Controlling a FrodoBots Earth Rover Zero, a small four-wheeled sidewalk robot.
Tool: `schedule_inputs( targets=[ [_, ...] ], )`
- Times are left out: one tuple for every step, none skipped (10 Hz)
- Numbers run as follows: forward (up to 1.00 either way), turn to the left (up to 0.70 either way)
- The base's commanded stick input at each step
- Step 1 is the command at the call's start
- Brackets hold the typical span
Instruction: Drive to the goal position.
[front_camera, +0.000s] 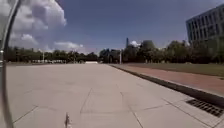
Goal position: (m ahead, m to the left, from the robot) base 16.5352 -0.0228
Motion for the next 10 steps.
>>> schedule_inputs(
  targets=[
    [0.85,0.00],
    [0.85,0.00],
    [0.85,0.00],
    [0.85,0.00],
    [0.85,0.01],
    [0.85,0.02],
    [0.85,0.02],
    [0.85,0.02],
    [0.85,0.00],
    [0.85,0.00]
  ],
)
